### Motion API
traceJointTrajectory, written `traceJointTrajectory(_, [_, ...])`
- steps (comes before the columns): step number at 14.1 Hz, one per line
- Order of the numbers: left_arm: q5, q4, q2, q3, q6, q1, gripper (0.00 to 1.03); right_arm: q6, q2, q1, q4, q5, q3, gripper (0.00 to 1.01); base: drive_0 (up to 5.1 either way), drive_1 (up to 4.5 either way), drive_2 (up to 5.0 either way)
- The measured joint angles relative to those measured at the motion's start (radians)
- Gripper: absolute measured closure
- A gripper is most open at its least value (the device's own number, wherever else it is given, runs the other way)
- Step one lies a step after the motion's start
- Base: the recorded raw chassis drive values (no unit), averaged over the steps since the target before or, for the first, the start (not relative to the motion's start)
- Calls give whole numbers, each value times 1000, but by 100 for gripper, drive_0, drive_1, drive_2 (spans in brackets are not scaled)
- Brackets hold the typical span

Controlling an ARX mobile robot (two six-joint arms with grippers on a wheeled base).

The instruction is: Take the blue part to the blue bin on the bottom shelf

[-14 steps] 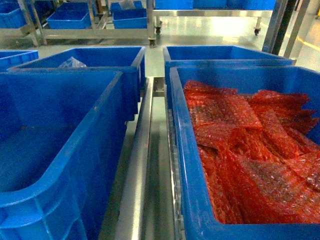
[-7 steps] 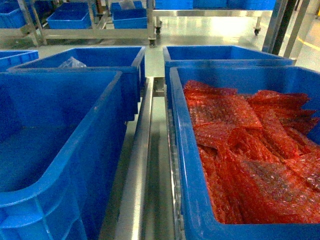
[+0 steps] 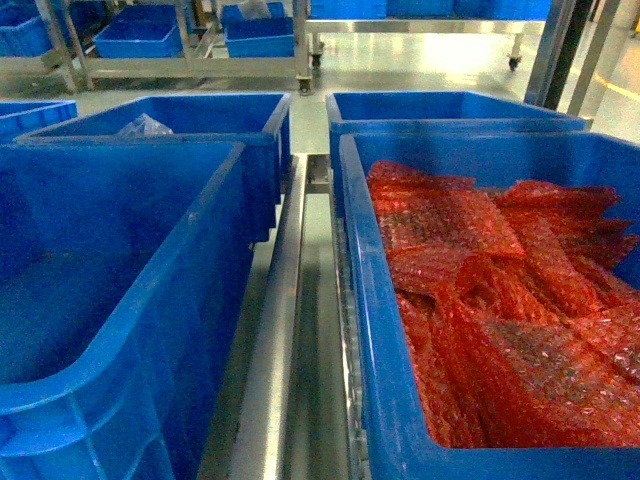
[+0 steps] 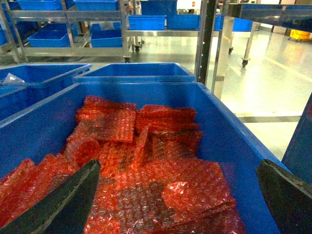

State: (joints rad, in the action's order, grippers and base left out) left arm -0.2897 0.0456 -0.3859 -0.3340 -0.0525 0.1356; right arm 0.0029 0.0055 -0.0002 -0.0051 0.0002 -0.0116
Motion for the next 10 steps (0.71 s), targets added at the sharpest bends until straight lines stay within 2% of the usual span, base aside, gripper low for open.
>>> traceJointTrajectory(4, [-2,-11,-1,-1,-2,0,60,0,0,0,0,0,0,3,0,0,0])
traceJointTrajectory(5, [-27,-145,-19,-42,-21,15,60,0,0,0,0,0,0,3,0,0,0])
traceJointTrajectory(6, [-22,-211,-76,-79,-34,38,60,0,0,0,1,0,0,3,0,0,0])
traceJointTrajectory(8, [83,-100,-240,-112,-69,40,60,0,0,0,0,0,0,3,0,0,0])
traceJointTrajectory(10, [307,11,-463,-185,-158,-42,58,0,0,0,0,0,0,3,0,0,0])
